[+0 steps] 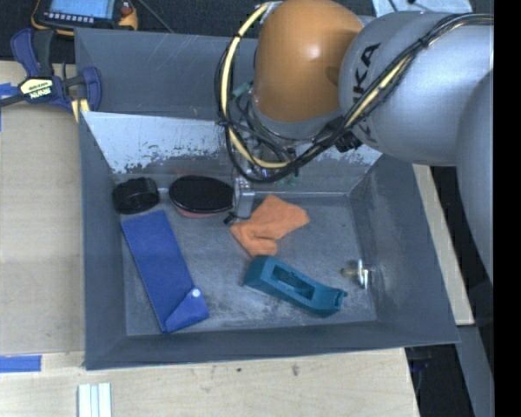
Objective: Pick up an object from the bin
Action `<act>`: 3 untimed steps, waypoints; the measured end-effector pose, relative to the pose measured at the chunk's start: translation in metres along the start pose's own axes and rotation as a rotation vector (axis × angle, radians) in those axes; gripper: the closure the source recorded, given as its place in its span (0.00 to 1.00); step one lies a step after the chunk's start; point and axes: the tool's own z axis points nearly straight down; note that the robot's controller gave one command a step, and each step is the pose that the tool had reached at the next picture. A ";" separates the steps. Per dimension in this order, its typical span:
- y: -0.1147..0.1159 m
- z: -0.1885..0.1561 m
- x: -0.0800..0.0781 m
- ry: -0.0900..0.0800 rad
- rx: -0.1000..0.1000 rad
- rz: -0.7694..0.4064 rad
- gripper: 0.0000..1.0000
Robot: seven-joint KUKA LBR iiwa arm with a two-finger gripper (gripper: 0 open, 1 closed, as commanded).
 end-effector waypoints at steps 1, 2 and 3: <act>-0.001 -0.006 -0.002 -0.009 -0.001 0.003 0.00; 0.005 0.077 -0.006 -0.012 -0.001 -0.025 0.00; 0.006 0.142 -0.005 -0.004 0.000 -0.039 0.00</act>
Offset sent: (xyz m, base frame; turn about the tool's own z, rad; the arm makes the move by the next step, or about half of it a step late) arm 0.0055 0.0093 -0.1345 -0.0451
